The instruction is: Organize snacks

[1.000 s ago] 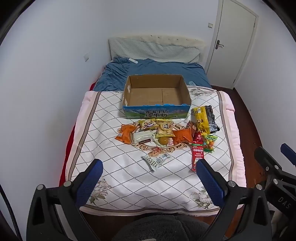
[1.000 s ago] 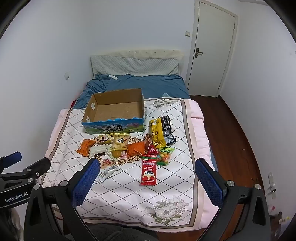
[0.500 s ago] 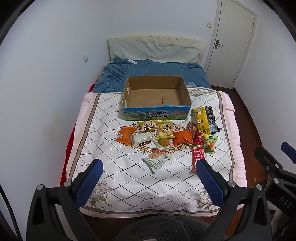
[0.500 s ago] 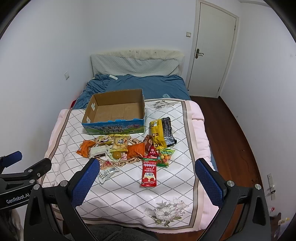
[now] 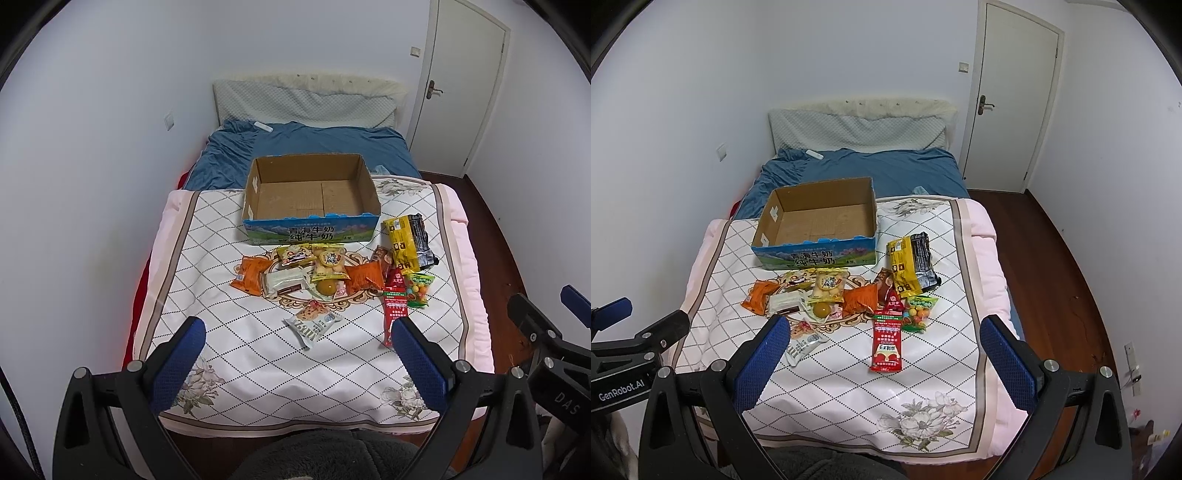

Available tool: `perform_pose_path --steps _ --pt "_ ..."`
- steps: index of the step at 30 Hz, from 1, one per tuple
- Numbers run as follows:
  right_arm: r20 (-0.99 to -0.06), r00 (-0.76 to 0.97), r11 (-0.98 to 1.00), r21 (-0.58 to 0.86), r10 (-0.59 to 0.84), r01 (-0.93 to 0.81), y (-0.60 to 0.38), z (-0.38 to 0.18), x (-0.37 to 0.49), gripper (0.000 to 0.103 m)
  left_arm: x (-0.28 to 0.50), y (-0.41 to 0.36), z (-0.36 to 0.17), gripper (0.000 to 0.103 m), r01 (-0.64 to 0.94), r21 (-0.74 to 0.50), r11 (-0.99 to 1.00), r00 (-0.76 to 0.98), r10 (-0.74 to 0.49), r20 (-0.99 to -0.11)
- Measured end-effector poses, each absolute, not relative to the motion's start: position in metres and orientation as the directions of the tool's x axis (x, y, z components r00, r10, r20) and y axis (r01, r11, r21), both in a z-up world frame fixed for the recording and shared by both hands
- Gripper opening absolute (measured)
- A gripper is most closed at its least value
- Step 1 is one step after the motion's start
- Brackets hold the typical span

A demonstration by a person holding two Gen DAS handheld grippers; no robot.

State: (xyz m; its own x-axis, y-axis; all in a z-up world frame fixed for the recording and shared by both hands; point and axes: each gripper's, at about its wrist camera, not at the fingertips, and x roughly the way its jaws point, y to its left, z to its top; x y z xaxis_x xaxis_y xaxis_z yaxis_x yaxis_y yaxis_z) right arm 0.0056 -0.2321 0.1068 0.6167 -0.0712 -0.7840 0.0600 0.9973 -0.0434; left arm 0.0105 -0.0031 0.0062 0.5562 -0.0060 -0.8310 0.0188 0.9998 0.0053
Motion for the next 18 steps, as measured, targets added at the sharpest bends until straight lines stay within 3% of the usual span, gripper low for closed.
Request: perform_pose_path --steps 18 --pt "-0.784 0.617 0.997 -0.042 -0.075 0.068 -0.2335 0.1072 0.0031 0.103 0.0091 -0.0061 0.0052 0.103 0.023 0.002 1.000 0.550 -0.011 -0.835"
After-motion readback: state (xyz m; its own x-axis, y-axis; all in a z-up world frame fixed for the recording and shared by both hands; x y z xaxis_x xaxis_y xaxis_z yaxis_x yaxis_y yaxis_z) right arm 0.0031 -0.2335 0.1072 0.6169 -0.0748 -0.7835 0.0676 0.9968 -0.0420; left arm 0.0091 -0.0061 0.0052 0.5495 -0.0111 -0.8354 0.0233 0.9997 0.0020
